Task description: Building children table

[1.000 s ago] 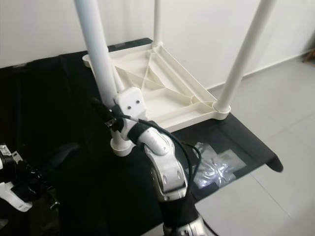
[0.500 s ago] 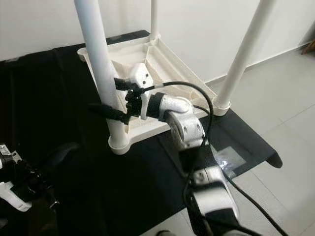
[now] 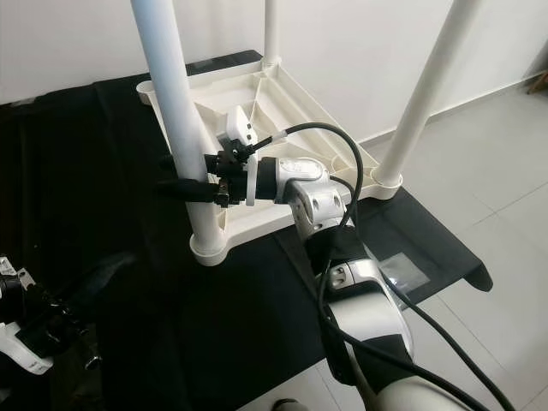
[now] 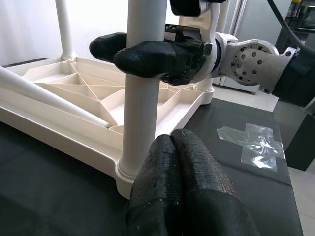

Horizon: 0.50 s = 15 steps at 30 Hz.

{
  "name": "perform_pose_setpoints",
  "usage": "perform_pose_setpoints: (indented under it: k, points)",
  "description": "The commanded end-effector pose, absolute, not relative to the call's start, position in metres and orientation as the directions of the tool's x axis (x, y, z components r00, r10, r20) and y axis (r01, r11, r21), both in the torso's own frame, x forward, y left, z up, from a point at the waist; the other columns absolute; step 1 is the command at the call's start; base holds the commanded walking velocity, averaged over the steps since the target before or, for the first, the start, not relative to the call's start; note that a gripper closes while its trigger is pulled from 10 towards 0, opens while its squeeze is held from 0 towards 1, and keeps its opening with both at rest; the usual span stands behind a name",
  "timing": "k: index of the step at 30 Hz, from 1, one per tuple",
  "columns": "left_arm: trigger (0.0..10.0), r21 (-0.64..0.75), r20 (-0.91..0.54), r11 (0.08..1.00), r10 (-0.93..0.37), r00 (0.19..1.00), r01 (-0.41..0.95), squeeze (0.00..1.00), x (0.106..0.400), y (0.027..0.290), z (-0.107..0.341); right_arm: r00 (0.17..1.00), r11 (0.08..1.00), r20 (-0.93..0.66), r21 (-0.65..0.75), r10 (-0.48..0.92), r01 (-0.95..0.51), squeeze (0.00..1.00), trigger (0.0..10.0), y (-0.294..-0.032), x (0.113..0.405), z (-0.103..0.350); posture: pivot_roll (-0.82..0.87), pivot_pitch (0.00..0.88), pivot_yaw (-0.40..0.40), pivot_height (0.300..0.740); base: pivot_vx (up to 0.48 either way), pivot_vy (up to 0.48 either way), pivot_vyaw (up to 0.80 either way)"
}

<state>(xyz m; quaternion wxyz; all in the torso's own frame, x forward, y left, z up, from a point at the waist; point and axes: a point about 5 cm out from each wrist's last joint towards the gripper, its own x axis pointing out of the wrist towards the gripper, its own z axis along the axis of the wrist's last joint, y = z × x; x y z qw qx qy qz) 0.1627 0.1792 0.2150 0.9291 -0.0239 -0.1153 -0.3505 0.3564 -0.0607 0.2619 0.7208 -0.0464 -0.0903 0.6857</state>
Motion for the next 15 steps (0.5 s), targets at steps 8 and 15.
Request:
perform_pose_setpoints:
  k: [8, 15]
  points:
    - [10.0, 0.036, 0.225, 0.750, -0.650, 0.726, 0.660, 0.00, 0.162, 0.178, 0.214, 0.464, 0.483, 0.142, -0.147, 0.874, -0.864, 0.00, 0.0, -0.077, 0.348, 0.231, -0.01, 0.205, -0.017, 0.740, 0.000, 0.000, 0.00]
    - [10.0, 0.035, 0.225, 0.743, -0.657, 0.720, 0.668, 0.00, 0.164, 0.178, 0.213, 0.902, 0.899, 0.119, -0.204, 0.415, -0.387, 0.00, 0.0, -0.082, 0.325, 0.194, -0.03, 0.199, 0.003, 0.740, 0.000, 0.000, 0.00]
